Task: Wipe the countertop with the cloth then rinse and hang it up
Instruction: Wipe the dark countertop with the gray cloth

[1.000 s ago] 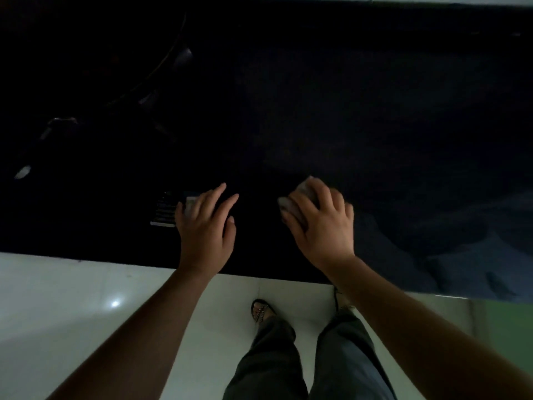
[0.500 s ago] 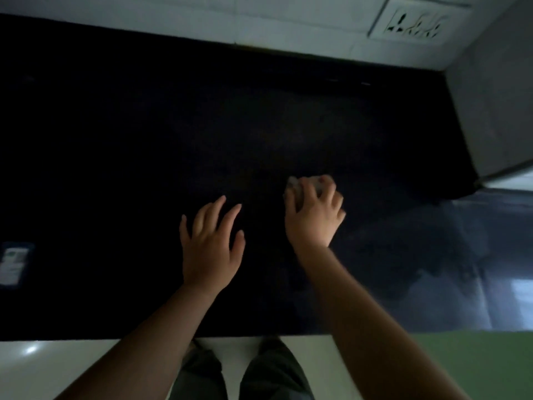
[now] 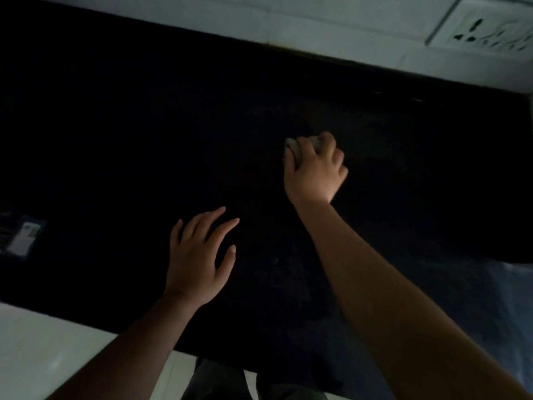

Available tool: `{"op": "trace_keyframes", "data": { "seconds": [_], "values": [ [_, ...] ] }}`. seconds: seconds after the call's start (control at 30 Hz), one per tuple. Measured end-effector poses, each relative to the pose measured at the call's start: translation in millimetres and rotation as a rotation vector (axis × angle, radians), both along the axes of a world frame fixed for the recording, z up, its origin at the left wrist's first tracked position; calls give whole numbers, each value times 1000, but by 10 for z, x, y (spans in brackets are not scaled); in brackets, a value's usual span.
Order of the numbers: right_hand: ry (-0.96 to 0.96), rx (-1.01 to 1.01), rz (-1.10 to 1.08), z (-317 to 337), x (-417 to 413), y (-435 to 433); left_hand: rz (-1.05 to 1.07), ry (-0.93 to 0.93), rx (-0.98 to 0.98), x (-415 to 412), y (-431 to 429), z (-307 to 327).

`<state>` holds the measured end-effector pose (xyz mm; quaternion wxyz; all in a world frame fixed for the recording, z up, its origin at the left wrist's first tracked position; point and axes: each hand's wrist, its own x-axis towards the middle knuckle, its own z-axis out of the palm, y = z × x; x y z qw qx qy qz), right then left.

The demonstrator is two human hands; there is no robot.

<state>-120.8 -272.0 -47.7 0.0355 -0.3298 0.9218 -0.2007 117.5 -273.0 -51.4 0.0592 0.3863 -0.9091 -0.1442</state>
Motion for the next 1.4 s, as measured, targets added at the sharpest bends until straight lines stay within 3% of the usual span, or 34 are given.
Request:
{"op": "trace_keyframes", "data": {
  "seconds": [0.1, 0.23, 0.33, 0.5, 0.87, 0.97, 1.13, 1.27, 1.4],
  "values": [
    [34, -38, 239, -2, 258, 50, 4, -19, -7, -4, -8, 5],
    [77, -35, 465, -44, 479, 822, 14, 0, 2, -9, -4, 41],
    [104, -17, 415, -59, 192, 1107, 14, 14, 13, -19, 3, 50],
    [41, 24, 115, 44, -56, 489, 0, 1, 2, -3, 13, 39],
    [113, 100, 353, 61, 917, 1124, -28, 6, 65, 77, 58, 126],
    [49, 134, 381, 165, 940, 1267, 22, -74, 35, 322, 246, 217],
    [-25, 175, 342, 312, 1244, 1495, 88, -21, 110, 1037, 627, 472],
    [-142, 190, 354, 431, 1759, 1587, 188, 87, 200, 1699, 819, 694],
    [-415, 119, 371, 659, 2570, 1530, 343, 324, 295, 2488, 1038, 871]
  ]
}}
